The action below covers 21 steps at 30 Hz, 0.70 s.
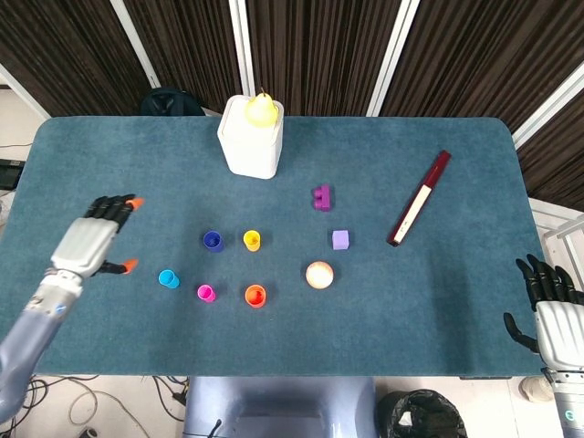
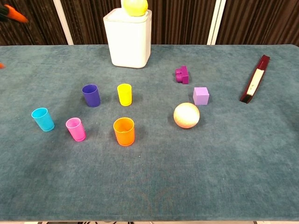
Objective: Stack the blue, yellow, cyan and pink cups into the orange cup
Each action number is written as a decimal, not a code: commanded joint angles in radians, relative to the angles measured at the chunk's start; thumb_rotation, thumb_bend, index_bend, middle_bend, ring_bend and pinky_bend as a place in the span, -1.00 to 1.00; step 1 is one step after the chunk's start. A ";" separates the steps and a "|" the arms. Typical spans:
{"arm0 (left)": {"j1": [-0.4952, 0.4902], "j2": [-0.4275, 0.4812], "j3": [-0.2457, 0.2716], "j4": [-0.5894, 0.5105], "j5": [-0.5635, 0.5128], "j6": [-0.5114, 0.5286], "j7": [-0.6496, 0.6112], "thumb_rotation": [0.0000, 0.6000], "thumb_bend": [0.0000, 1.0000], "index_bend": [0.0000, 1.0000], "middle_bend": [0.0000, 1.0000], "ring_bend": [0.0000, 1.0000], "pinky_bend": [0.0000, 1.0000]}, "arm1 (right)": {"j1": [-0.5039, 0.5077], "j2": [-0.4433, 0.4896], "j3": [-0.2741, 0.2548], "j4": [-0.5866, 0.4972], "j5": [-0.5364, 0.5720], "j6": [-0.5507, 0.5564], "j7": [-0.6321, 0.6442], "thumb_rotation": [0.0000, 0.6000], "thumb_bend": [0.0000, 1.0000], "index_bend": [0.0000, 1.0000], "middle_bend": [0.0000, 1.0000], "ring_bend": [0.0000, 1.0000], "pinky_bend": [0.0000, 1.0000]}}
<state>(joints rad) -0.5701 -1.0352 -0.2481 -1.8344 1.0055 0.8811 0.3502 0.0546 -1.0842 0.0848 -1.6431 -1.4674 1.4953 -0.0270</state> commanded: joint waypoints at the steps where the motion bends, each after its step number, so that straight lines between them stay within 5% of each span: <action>1: -0.104 -0.118 0.001 0.076 -0.118 -0.046 0.109 1.00 -0.62 -0.86 -0.95 -1.00 -1.00 | 0.002 0.000 0.001 0.004 0.006 -0.006 0.004 1.00 -0.15 -0.93 -1.00 -0.90 -1.00; 21: -0.324 -0.432 0.043 0.277 -0.436 0.030 0.366 1.00 -0.62 -0.76 -0.95 -1.00 -1.00 | 0.005 -0.007 0.002 0.015 0.017 -0.020 0.017 1.00 -0.15 -0.93 -1.00 -0.90 -1.00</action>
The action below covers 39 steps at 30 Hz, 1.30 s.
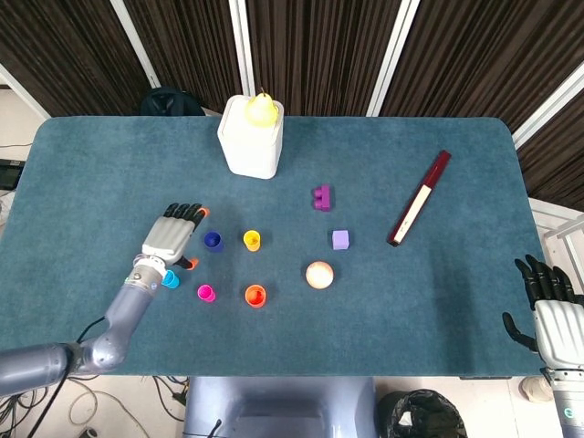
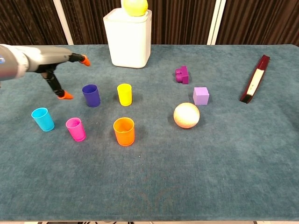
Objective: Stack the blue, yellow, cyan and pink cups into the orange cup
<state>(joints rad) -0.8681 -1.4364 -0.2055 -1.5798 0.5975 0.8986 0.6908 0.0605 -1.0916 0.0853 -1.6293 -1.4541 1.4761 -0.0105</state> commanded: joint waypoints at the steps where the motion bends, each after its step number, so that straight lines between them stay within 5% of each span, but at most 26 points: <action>1: -0.037 -0.045 0.003 0.033 -0.041 0.017 0.039 1.00 -0.62 -0.75 -0.95 -1.00 -1.00 | -0.001 0.000 0.002 0.002 0.006 -0.001 0.001 1.00 -0.15 -0.93 -1.00 -0.90 -1.00; 20: -0.111 -0.159 0.019 0.145 -0.153 0.055 0.118 1.00 -0.62 -0.49 -0.94 -1.00 -1.00 | -0.002 -0.002 0.010 0.009 0.016 0.005 0.001 1.00 -0.15 -0.93 -1.00 -0.90 -1.00; 39: -0.112 -0.195 0.035 0.224 -0.138 0.028 0.080 1.00 -0.56 -0.31 -0.93 -1.00 -1.00 | 0.003 -0.012 0.011 0.019 0.026 -0.007 -0.005 1.00 -0.15 -0.93 -1.00 -0.90 -1.00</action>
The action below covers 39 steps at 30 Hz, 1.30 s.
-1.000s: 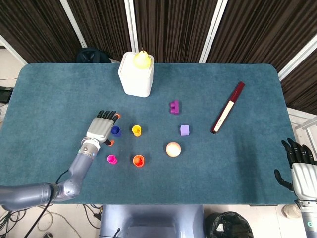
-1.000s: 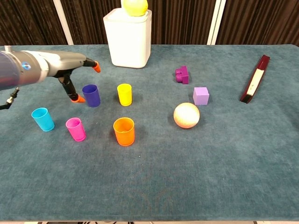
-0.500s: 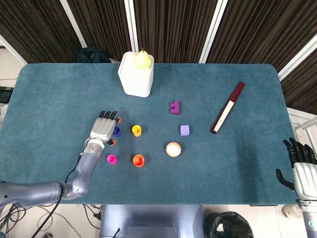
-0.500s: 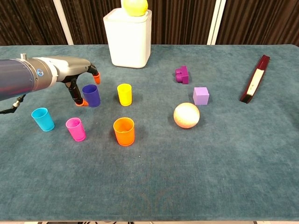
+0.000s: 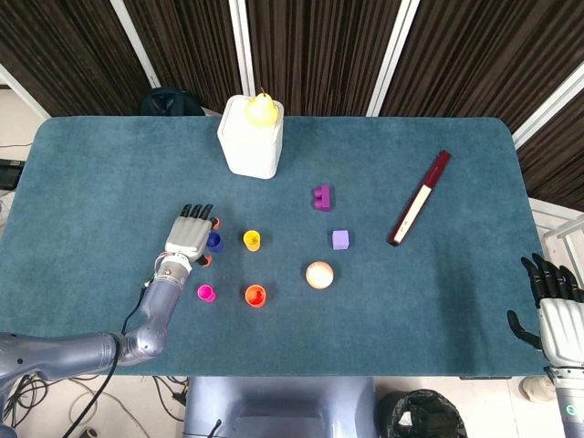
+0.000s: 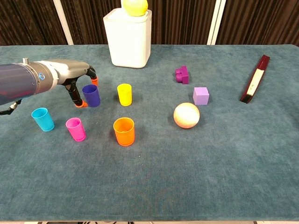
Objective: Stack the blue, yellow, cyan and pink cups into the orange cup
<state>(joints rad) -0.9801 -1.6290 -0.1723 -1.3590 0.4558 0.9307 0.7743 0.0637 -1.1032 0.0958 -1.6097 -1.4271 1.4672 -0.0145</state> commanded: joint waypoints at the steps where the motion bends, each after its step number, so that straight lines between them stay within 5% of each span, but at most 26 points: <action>1: 0.000 -0.003 0.003 0.003 0.006 -0.005 -0.004 1.00 -0.56 -0.29 -0.93 -1.00 -1.00 | 0.000 -0.001 0.000 -0.001 -0.001 0.002 -0.001 1.00 -0.15 -0.93 -1.00 -0.90 -1.00; 24: -0.001 0.015 0.005 -0.041 0.070 0.005 -0.035 1.00 -0.25 -0.08 -0.87 -1.00 -1.00 | -0.006 -0.002 0.007 -0.002 -0.004 0.022 0.007 1.00 -0.15 -0.93 -1.00 -0.90 -1.00; 32: -0.013 0.139 -0.048 -0.284 0.117 0.087 -0.015 1.00 -0.26 -0.08 -0.86 -1.00 -1.00 | -0.006 -0.004 0.007 -0.002 -0.006 0.025 0.004 1.00 -0.15 -0.93 -1.00 -0.90 -1.00; 39: 0.012 0.294 -0.044 -0.554 0.145 0.167 0.026 1.00 -0.28 -0.08 -0.83 -1.00 -1.00 | -0.010 -0.003 0.009 -0.005 -0.007 0.034 0.008 1.00 -0.15 -0.93 -1.00 -0.90 -1.00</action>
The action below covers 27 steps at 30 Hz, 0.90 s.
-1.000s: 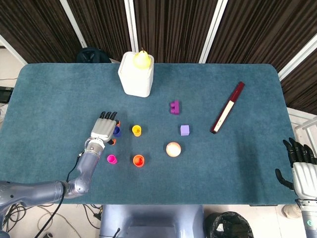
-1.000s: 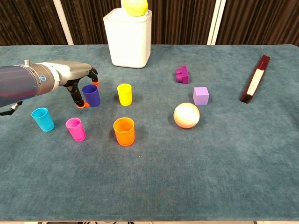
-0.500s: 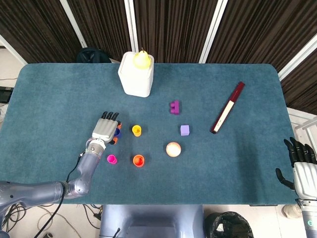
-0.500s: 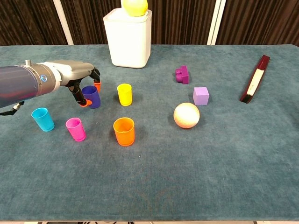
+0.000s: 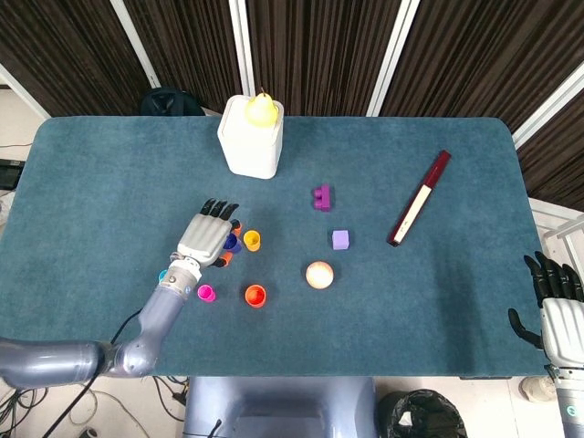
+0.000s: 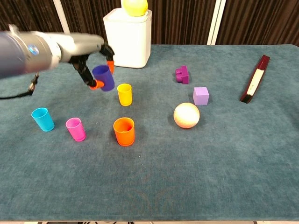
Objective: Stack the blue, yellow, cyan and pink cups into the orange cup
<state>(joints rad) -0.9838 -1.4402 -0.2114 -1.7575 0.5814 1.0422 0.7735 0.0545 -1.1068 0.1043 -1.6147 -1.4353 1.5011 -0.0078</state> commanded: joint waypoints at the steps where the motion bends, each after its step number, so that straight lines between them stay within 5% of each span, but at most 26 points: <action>1: 0.019 0.128 -0.007 -0.192 0.015 0.057 0.024 1.00 -0.28 -0.08 -0.83 -1.00 -1.00 | -0.002 0.001 0.001 -0.001 0.003 0.001 0.002 1.00 -0.15 -0.93 -1.00 -0.90 -1.00; 12: 0.013 0.194 0.028 -0.310 0.024 -0.007 0.006 1.00 -0.28 -0.09 -0.82 -1.00 -1.00 | -0.005 0.005 0.002 -0.007 0.002 0.007 0.007 1.00 -0.15 -0.93 -1.00 -0.90 -1.00; 27: -0.013 0.086 0.109 -0.257 0.064 -0.022 0.024 1.00 -0.28 -0.10 -0.82 -1.00 -1.00 | -0.010 0.007 0.009 -0.010 0.002 0.022 0.015 1.00 -0.15 -0.93 -1.00 -0.90 -1.00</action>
<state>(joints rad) -0.9928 -1.3450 -0.1086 -2.0219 0.6439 1.0191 0.7952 0.0448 -1.1004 0.1127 -1.6243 -1.4334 1.5223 0.0070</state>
